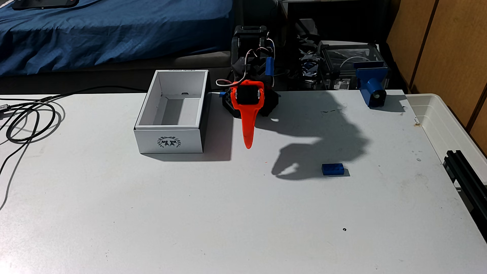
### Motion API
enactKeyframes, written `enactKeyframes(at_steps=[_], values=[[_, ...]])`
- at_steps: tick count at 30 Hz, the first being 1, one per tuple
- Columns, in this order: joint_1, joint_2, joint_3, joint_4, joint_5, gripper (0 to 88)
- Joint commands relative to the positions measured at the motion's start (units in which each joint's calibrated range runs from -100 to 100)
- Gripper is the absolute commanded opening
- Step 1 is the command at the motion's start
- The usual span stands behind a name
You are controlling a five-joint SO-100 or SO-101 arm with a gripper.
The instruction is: Grab the blue brick and place in box
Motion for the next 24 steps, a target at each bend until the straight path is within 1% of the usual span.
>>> enactKeyframes(at_steps=[1,5,10,20,24], values=[[0.36,-0.59,-0.16,-0.66,-0.24,0.9],[0.66,-0.59,-0.16,-0.66,0.40,1.0],[5.19,-0.59,-1.32,-0.66,0.40,1.0],[8.46,-0.59,-11.61,0.55,0.50,1.0],[9.72,-0.59,-16.75,4.43,0.55,1.0]])
